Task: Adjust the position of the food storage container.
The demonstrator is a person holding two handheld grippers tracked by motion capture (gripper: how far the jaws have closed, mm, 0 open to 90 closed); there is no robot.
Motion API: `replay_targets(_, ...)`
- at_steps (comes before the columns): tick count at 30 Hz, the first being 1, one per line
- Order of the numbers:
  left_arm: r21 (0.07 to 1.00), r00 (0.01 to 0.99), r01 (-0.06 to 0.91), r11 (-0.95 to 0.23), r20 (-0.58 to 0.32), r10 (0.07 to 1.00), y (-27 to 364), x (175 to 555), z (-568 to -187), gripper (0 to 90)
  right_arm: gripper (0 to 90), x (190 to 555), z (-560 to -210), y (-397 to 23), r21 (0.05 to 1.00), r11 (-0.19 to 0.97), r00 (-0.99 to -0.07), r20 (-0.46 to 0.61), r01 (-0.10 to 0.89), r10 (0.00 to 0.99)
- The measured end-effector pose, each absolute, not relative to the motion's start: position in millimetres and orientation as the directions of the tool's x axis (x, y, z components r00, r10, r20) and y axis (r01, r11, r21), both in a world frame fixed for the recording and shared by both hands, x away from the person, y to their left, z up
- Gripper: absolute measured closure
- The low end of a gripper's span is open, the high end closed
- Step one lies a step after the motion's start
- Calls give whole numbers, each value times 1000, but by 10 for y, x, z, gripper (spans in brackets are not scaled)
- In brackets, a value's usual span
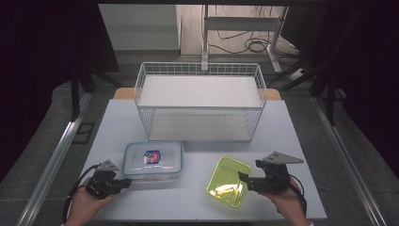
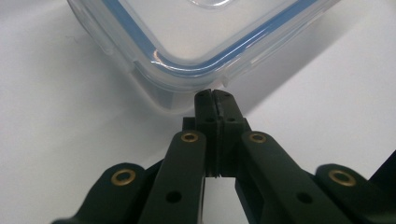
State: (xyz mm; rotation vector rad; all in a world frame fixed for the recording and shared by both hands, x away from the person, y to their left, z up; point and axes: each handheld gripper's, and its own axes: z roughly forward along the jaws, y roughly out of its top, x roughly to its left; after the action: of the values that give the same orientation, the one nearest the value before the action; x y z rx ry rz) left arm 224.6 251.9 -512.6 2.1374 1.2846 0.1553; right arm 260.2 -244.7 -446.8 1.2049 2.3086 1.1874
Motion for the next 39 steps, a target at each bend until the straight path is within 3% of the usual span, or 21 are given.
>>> replay_targets(6,570,512,756,-321,-210,833,2536,2228,-5131,900,187,2602,-4469,-2428,769,310,-615,134,559,777)
replay_targets(11,578,517,751,-319,-215,828,2557,2079,-5090,841,173,2563,-4433,-2376,776,317,-629,129,545,766)
replay_targets(16,607,487,741,-286,-193,852,2601,1948,-4920,608,163,2508,-4385,-2297,789,321,-647,122,523,753)
replay_targets(19,613,434,754,-237,-194,880,2621,1920,-4811,296,164,2485,-4356,-2222,786,329,-665,135,523,734)
replay_targets(22,637,439,741,-211,-223,870,2626,1911,-4739,196,153,2468,-4333,-2123,783,333,-681,153,526,716)
replay_targets(39,674,404,732,-98,-314,859,2767,2129,-4606,158,131,2626,-4305,-1590,766,321,-697,221,557,682)
